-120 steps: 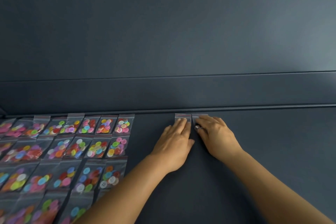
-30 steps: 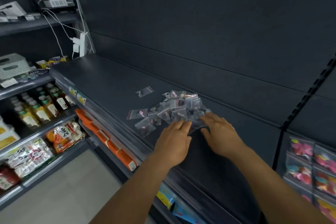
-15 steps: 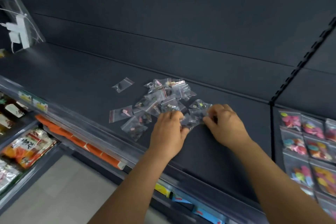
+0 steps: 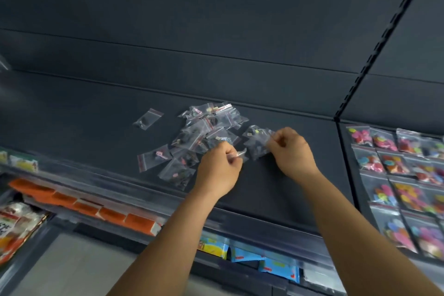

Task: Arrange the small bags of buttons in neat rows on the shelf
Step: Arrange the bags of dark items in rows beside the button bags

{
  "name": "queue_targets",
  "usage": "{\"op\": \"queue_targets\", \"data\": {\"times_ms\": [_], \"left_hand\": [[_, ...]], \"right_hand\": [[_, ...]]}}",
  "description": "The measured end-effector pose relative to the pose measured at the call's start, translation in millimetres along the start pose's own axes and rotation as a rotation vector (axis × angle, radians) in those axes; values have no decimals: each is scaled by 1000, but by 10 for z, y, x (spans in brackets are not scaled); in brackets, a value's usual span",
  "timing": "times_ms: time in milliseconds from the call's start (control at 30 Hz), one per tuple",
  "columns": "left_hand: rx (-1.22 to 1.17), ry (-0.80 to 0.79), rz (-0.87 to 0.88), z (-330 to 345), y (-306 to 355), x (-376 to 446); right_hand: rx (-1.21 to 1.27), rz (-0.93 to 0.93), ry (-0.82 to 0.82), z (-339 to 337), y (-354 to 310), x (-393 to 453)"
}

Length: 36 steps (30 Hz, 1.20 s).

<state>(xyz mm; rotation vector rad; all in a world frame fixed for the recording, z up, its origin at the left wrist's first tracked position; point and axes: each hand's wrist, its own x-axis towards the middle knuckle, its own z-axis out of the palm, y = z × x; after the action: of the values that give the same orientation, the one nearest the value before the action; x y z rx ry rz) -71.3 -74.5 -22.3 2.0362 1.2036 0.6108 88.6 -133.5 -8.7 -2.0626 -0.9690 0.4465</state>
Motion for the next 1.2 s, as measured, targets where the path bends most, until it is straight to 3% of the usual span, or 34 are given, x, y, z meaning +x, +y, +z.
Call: {"op": "queue_targets", "data": {"times_ms": [200, 333, 467, 733, 900, 1200], "left_hand": [[-408, -86, 12, -50, 294, -8], [-351, -114, 133, 118, 567, -45], [-479, -280, 165, 387, 916, -179], [-555, -519, 298, 1076, 1672, -650], [-569, -590, 300, 1649, 2159, -1116], [-536, -632, 294, 2777, 2985, -1937]], "right_hand": [[375, 23, 192, -264, -13, -214], [573, 129, 188, -559, 44, -401], [638, 207, 204, -934, 249, -632], [758, 228, 396, -1725, 824, -1178], [799, 259, 525, -2271, 1311, -1574], [808, 301, 528, -3411, 2219, -2258]]}}
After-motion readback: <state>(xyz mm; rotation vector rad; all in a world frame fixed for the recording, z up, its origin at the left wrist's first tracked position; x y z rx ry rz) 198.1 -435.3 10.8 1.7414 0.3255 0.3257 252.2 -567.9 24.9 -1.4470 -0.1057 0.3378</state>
